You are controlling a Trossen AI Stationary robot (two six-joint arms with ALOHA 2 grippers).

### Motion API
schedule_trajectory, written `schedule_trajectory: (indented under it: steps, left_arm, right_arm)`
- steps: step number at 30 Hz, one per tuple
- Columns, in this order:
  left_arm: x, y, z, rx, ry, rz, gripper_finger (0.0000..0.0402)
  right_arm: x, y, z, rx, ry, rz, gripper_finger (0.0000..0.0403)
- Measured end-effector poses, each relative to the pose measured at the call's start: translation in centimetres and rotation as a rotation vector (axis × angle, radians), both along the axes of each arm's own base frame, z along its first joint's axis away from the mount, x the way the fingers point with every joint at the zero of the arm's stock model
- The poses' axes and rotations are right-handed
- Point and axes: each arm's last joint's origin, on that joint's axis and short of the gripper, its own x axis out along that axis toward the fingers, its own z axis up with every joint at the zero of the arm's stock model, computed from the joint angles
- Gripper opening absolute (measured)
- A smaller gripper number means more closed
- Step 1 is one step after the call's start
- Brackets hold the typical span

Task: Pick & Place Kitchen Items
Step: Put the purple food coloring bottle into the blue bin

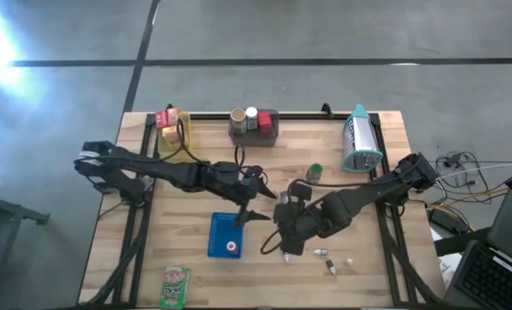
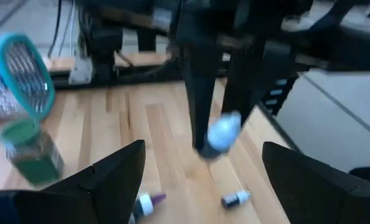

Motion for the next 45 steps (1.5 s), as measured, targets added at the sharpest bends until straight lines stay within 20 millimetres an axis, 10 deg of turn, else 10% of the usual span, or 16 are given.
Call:
schedule_trajectory:
  steps: [45]
  left_arm:
    - [1.4, -1.8, -1.1, 0.077, -0.087, -0.001, 0.0202]
  right_arm:
    - [0.1, -0.2, 0.1, -0.022, -0.014, -0.014, 0.0061]
